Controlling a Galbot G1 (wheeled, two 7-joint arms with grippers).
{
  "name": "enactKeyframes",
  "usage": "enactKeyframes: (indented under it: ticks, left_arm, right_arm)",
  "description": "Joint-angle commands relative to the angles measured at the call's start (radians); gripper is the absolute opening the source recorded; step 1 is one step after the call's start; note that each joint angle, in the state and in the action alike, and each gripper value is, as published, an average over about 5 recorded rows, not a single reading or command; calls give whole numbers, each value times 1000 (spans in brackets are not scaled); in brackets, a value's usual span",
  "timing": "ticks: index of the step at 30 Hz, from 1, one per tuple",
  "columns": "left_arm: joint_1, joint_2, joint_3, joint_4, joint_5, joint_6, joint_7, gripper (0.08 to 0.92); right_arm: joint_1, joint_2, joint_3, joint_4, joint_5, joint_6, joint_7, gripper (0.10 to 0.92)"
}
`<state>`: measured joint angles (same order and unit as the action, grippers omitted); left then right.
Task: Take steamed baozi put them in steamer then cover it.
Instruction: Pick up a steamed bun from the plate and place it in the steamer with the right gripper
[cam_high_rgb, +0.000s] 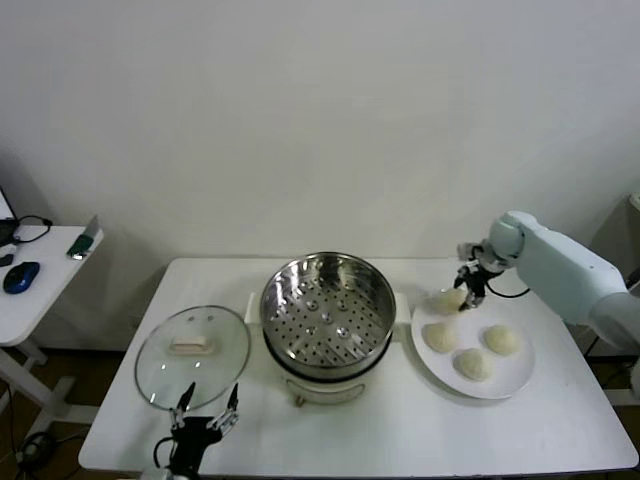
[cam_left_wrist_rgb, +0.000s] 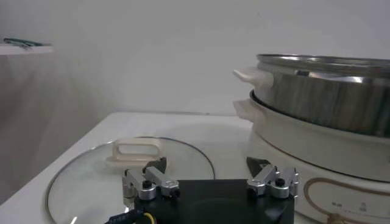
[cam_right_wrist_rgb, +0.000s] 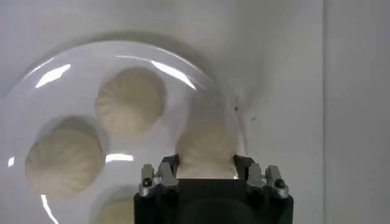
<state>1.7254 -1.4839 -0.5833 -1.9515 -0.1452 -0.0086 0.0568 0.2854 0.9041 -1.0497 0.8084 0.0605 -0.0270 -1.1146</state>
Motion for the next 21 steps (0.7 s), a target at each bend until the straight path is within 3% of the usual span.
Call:
enactKeyframes:
  ticks: [1, 11, 17, 21]
  left_arm:
    - [-4, 4, 3, 0, 4, 1, 0, 823]
    - [-10, 15, -2, -2, 8, 8, 0, 823]
    - [-11, 17, -5, -8, 8, 8, 0, 823]
    - [-9, 17, -7, -10, 8, 3, -1, 823]
  right_arm:
    - [375, -60, -307, 312, 130, 70, -8, 629]
    - [776, 123, -484, 513, 186, 368, 27, 634]
    - [778, 255, -496, 654, 151, 453, 75, 636]
    - [660, 319, -476, 659, 43, 503, 118, 636]
